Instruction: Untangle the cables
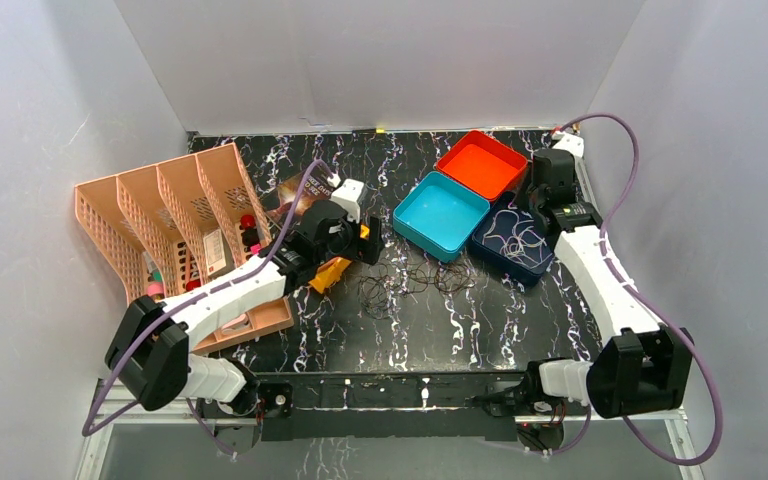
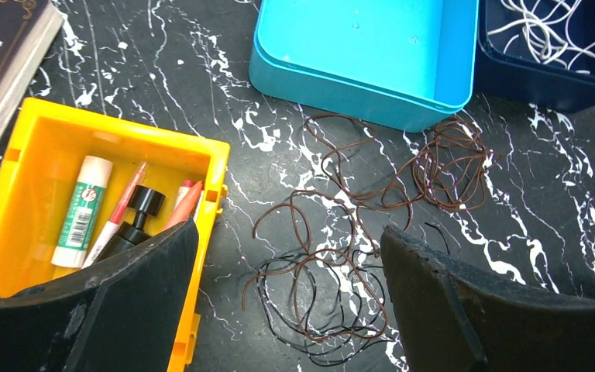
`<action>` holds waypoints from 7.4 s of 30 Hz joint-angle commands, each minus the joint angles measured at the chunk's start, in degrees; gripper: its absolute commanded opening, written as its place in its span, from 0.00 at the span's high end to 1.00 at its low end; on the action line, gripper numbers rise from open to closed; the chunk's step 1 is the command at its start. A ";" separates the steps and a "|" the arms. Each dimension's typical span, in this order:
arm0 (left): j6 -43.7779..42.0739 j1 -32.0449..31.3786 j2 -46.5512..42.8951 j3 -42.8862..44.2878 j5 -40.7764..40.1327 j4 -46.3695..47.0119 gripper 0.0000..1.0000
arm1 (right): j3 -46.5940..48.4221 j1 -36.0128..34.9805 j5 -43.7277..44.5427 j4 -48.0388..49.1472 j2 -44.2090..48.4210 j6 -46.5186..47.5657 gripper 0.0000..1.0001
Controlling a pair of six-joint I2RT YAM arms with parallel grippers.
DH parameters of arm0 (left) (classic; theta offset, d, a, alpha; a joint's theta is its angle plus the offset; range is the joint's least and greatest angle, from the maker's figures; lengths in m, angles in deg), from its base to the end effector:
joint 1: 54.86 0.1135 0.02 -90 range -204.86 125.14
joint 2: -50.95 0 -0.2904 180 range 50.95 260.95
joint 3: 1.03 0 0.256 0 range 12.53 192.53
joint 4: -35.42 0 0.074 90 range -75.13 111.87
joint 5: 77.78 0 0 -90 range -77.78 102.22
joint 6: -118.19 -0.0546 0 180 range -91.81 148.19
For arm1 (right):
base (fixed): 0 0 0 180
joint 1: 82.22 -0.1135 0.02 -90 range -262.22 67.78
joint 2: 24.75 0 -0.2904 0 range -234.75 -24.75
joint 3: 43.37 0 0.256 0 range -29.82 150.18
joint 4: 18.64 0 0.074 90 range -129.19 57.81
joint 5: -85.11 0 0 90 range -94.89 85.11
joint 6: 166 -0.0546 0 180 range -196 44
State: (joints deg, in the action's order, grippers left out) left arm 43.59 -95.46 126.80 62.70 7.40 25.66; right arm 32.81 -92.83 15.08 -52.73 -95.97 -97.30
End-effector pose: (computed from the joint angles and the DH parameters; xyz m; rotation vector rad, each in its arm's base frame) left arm 0.2448 -0.2038 0.2935 0.3794 1.9571 -0.5584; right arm 0.2895 0.0353 0.3496 0.3992 2.0067 -0.0158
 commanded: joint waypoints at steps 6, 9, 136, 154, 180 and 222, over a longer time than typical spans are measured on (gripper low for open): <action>-1.21 0.52 1.37 -0.71 3.59 2.99 0.14 | -4.57 3.44 -4.39 8.82 -3.90 -3.98 1.00; -1.30 0.52 0.78 -1.03 3.31 2.90 0.14 | -5.69 4.10 -6.67 10.33 -5.73 -4.96 1.00; -3.17 -18.12 0.43 42.16 -18.39 -26.56 1.00 | -37.36 -29.19 -36.42 75.75 12.93 2.72 0.26; -4.19 -18.12 1.27 47.14 -16.25 -26.12 1.00 | -29.50 -35.97 -31.50 81.47 -1.65 3.53 0.30; -16.45 -18.11 7.60 69.85 -22.17 -24.00 1.00 | -41.04 -36.06 -30.16 78.96 -11.83 -0.70 0.34; -18.21 -18.11 4.39 68.06 -18.77 -24.87 1.00 | -31.86 -35.89 -23.36 60.38 17.19 25.36 0.31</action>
State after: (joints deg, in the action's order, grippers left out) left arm 25.01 -113.38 133.95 130.56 -12.22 0.59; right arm -3.25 -128.63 -5.75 4.14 -75.45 -76.19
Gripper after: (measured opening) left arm 0.010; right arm 0.693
